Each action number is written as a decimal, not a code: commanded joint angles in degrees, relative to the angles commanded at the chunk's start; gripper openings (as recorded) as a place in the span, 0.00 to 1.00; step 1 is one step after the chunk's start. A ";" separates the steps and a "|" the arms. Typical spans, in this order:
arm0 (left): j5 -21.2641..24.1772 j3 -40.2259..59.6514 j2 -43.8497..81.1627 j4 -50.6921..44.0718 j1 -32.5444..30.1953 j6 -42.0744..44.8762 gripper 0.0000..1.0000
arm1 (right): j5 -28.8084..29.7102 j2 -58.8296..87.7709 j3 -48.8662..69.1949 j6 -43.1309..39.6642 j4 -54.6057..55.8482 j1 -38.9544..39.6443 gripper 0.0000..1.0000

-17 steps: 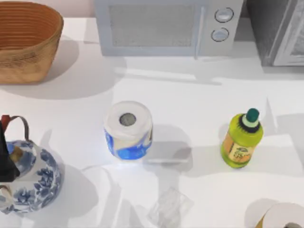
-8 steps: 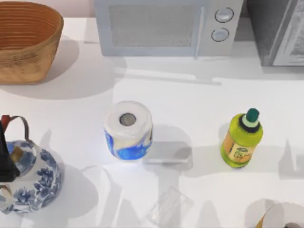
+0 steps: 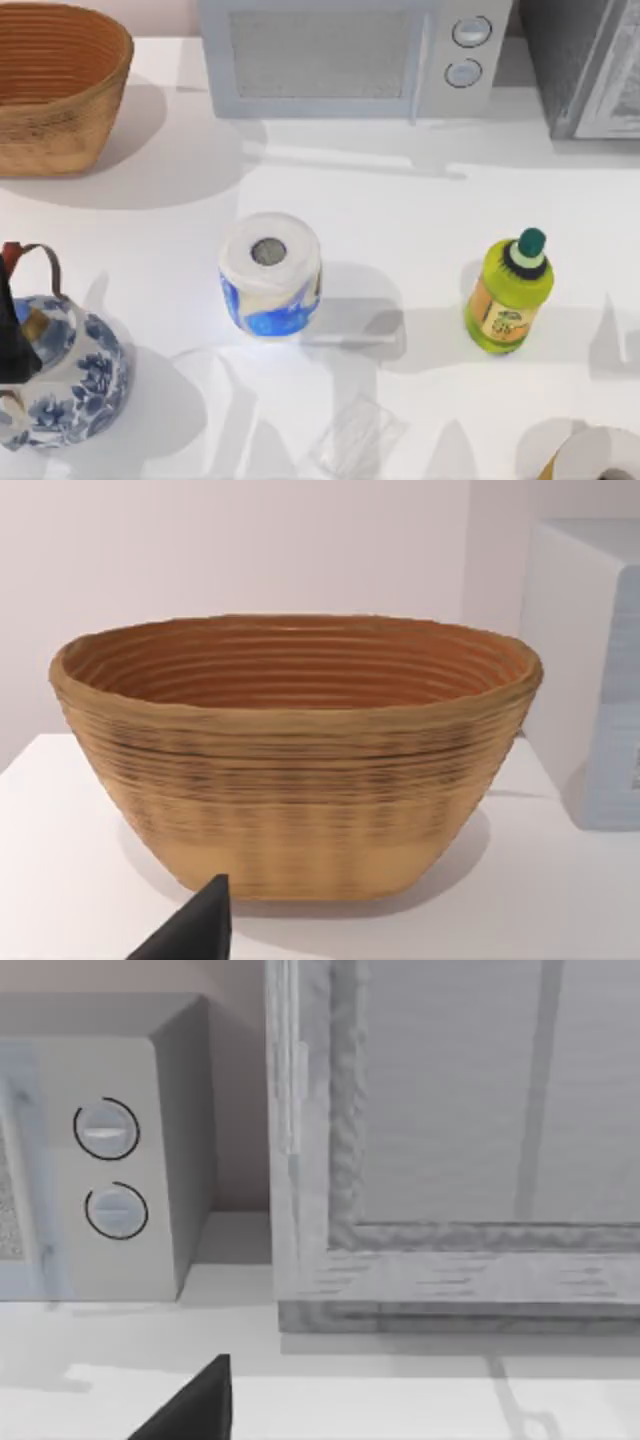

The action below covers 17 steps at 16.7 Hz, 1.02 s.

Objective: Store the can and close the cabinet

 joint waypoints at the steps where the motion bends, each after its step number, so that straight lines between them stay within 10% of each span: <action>1: 0.00 0.00 0.00 0.00 0.00 0.00 1.00 | -0.55 0.62 0.27 -0.01 0.63 -0.56 1.00; 17: 0.00 0.00 0.00 0.00 0.00 0.00 1.00 | -45.55 69.04 17.81 0.96 53.92 -45.38 1.00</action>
